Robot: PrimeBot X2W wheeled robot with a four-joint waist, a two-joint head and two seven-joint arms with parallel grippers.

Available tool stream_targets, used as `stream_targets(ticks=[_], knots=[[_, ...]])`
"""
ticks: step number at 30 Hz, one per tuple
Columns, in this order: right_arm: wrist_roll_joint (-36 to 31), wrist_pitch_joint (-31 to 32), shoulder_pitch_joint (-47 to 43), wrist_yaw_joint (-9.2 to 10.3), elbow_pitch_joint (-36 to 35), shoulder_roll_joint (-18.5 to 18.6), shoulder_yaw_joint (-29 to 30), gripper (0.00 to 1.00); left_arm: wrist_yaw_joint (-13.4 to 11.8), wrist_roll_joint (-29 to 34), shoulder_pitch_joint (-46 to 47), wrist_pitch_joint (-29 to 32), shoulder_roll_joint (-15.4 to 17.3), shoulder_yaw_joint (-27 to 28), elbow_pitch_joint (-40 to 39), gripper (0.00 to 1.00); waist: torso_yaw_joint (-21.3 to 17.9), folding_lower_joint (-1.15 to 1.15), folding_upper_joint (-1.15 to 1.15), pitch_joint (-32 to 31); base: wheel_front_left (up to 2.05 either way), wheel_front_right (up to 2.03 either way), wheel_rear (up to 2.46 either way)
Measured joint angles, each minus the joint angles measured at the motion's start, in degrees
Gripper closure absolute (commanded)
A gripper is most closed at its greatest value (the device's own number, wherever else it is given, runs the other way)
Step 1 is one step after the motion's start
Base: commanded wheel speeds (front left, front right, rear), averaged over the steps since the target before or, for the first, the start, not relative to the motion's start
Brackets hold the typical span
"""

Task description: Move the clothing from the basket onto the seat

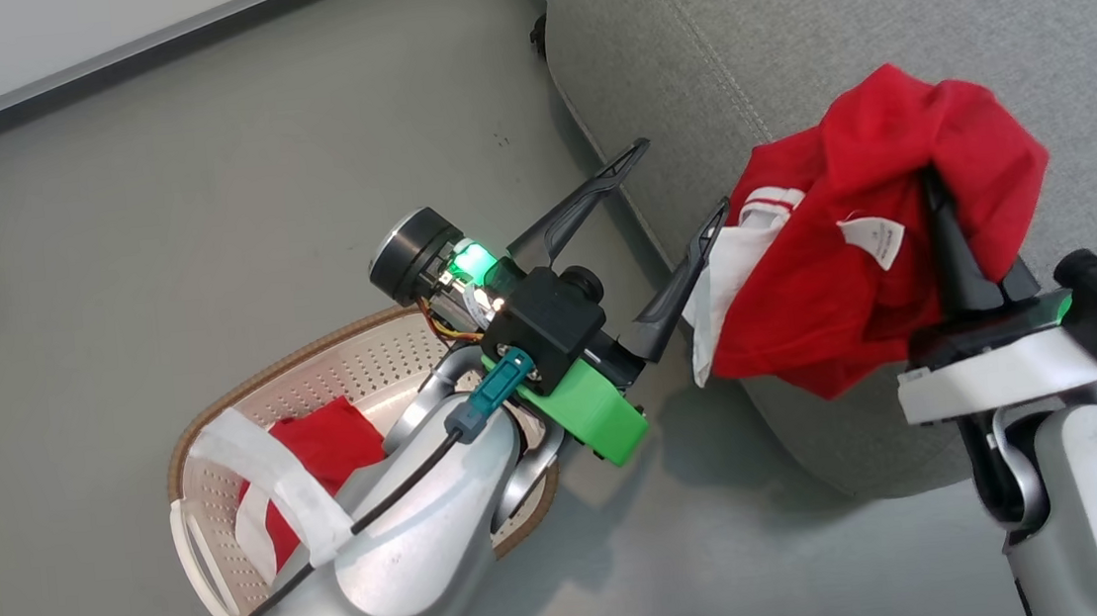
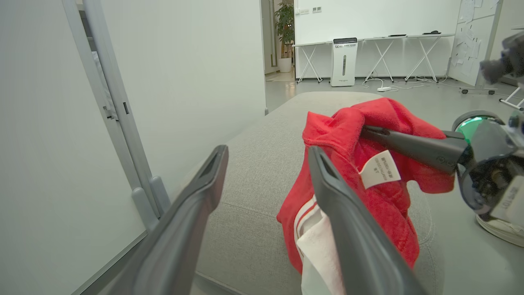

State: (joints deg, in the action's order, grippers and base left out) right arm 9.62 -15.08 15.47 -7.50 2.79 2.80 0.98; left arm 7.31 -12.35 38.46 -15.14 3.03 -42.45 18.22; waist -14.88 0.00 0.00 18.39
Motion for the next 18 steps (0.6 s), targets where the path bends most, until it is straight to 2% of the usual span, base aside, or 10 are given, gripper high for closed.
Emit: stream_targets(ticks=[8,15,18], knots=[[-1.80,0.00,7.36,0.00,-1.57,-0.01,4.20,1.00,0.01,1.21,1.20,0.00,0.01,0.74,-0.18,0.00,0.99,0.00,0.00,2.49,0.00,0.00,0.00],[-4.70,0.00,18.60,0.00,-3.27,0.01,10.26,1.00,0.07,2.45,3.93,0.00,0.10,0.77,-0.24,0.00,1.81,0.00,0.00,6.89,0.00,0.00,0.00],[-5.05,0.00,23.88,0.00,-3.94,1.53,13.74,1.00,0.07,2.98,5.42,0.00,0.26,0.49,-0.13,0.00,2.14,0.00,0.00,9.32,0.00,0.00,0.00]])
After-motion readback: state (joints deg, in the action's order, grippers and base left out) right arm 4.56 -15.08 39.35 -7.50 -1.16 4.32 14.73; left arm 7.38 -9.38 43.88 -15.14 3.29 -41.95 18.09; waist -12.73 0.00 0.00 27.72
